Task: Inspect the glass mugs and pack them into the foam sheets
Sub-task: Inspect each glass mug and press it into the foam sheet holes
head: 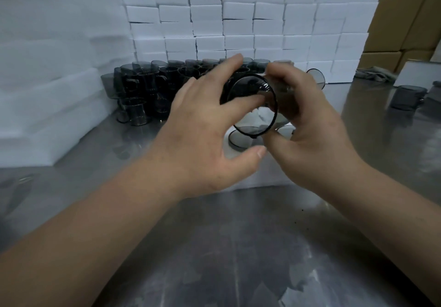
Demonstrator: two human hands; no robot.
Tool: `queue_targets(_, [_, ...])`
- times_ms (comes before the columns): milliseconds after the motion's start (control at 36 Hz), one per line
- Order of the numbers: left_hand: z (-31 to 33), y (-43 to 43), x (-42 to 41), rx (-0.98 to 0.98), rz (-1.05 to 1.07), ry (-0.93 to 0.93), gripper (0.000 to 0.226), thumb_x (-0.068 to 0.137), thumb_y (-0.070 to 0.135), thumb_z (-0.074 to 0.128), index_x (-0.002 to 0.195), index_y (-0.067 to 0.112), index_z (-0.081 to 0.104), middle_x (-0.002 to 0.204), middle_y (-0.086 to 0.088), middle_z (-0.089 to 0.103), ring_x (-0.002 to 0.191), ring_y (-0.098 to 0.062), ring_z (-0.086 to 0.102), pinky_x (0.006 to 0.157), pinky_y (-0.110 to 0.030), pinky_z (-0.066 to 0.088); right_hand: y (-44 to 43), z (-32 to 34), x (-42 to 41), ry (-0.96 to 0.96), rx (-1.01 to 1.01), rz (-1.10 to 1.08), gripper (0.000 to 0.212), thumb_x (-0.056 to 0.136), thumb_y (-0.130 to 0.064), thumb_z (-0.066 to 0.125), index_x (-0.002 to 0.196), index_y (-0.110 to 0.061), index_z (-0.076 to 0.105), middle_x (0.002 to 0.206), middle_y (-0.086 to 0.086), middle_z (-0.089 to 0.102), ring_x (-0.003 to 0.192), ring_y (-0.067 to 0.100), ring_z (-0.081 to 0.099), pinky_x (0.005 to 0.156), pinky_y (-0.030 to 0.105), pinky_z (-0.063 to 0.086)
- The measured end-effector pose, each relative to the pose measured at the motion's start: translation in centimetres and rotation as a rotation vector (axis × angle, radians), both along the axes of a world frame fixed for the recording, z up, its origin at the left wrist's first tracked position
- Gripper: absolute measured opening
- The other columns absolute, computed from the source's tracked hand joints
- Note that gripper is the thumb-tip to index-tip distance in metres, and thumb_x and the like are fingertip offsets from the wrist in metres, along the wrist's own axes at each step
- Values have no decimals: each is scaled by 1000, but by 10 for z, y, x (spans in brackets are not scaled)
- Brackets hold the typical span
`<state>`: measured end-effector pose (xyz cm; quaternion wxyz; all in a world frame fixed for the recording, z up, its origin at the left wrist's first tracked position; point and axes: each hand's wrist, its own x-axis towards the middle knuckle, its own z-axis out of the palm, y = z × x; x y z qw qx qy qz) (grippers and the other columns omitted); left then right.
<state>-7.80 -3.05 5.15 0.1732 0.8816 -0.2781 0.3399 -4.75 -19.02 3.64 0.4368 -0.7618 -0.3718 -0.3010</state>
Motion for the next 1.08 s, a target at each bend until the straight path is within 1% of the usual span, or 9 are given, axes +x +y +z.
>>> queue_targets(83, [-4,-1,3,79,98,36,61,69,52,49,120,21,62,148,-15,29,134,-29,31,104,-62,23,0,-1,1,-22,-25,17,74,67,5,54,122,-41,31,122,-21,38,115,-5,45,98,10,35])
queue_targets(250, [-3,1,8,161,175,50,55,71,57,46,119,33,61,144,-1,39,133,-21,35,106,-55,22,0,-3,3,2,-76,-37,72,64,0,52,124,-37,34,118,-26,38,115,-6,44,98,12,36])
queue_targets(389, [-2,0,6,-13,11,78,29,71,44,60,93,29,71,140,2,41,129,-16,38,106,-54,23,2,-4,3,36,-62,-66,72,66,-6,56,123,-43,32,116,-27,41,112,-6,48,96,15,40])
queue_targets(472, [-1,-1,3,-250,-168,171,11,68,40,65,73,32,61,125,11,45,120,-6,43,105,-27,31,0,-3,4,42,-33,-83,76,68,-2,61,125,-44,32,120,-17,45,114,0,50,97,22,42])
queue_targets(556, [0,-2,0,-453,-193,118,12,67,39,60,63,32,51,109,17,48,106,7,47,85,-5,33,-2,-1,5,75,24,-101,72,69,-4,60,129,-37,37,124,-11,47,112,-1,52,95,30,46])
queue_targets(667, [0,1,0,-450,-114,-132,14,72,31,59,76,25,48,100,13,45,95,8,44,75,-2,34,-3,1,3,106,46,-145,69,70,-12,64,130,-35,39,122,-12,49,108,-1,54,93,30,47])
queue_targets(750, [-2,0,1,-360,-86,-200,19,75,27,61,89,19,52,93,6,46,83,0,45,75,-5,36,-2,2,2,105,48,-168,70,69,-29,68,133,-33,40,120,-10,51,106,3,56,93,31,47])
queue_targets(973, [-2,-2,7,-510,-50,-100,17,78,27,64,90,35,56,86,18,48,72,3,56,72,-11,47,1,3,-3,152,35,-142,85,62,-53,65,139,-35,33,113,-22,45,105,3,55,92,22,45])
queue_targets(1084, [0,-4,8,-694,-77,-21,21,79,27,61,86,46,54,91,8,59,74,1,60,74,-29,55,3,5,-6,274,134,23,77,69,-40,64,138,-22,34,128,-2,48,108,5,56,98,29,44])
